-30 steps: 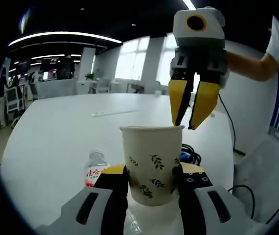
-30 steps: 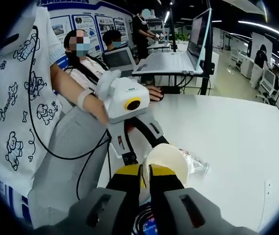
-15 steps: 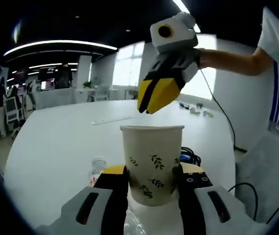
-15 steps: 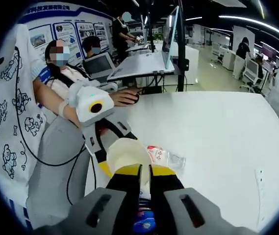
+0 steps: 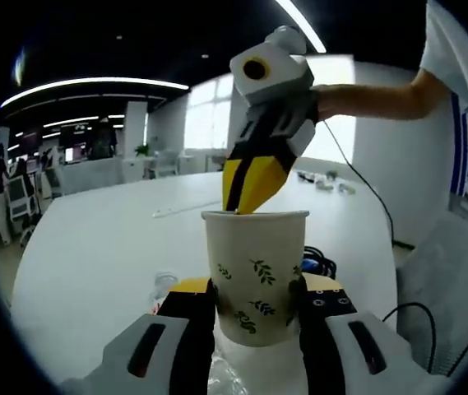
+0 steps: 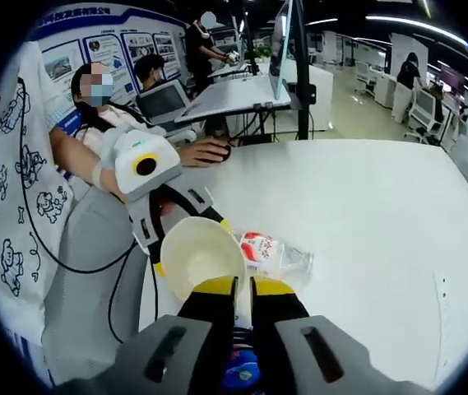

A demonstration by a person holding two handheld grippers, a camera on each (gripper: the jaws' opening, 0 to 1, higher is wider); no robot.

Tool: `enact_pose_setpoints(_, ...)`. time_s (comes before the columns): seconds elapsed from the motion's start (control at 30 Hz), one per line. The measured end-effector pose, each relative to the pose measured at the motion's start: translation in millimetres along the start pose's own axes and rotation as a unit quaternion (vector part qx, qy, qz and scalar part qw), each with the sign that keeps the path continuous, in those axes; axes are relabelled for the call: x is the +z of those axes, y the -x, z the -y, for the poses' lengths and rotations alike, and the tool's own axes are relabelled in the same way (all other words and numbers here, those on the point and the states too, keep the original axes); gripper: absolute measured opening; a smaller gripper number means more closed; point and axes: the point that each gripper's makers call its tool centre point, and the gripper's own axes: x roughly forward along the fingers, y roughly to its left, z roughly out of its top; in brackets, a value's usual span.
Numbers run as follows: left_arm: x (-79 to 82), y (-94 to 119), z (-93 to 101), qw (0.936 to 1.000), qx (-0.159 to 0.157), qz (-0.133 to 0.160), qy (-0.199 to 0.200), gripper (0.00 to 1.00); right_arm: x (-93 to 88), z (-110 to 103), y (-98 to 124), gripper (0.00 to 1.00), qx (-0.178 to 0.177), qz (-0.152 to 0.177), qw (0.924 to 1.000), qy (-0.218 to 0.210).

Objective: Arrange the tabletop items into an orderly group along one side of the table until the central work area is clear of visible clutter.

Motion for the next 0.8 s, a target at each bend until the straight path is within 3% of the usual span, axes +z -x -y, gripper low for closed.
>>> enact_pose_setpoints(0.4,-1.0,-1.3,-0.6,1.0000,0.001,-0.003,0.001,0.36,-1.6,-0.5,-4.1,0.00,-0.002,0.000,0.9999,-0.014)
enact_pose_setpoints(0.6,-5.0,-2.4,-0.8,0.9999,0.002,-0.012,-0.004,0.36,0.3,-1.3,-4.8,0.00,0.009,0.006,0.9984,-0.055)
enact_pose_setpoints(0.8,-5.4,-2.9,-1.2,0.9999,0.004,-0.013,-0.003,0.37,1.2,0.6,-4.4,0.00,0.013,0.011,0.9973,-0.071)
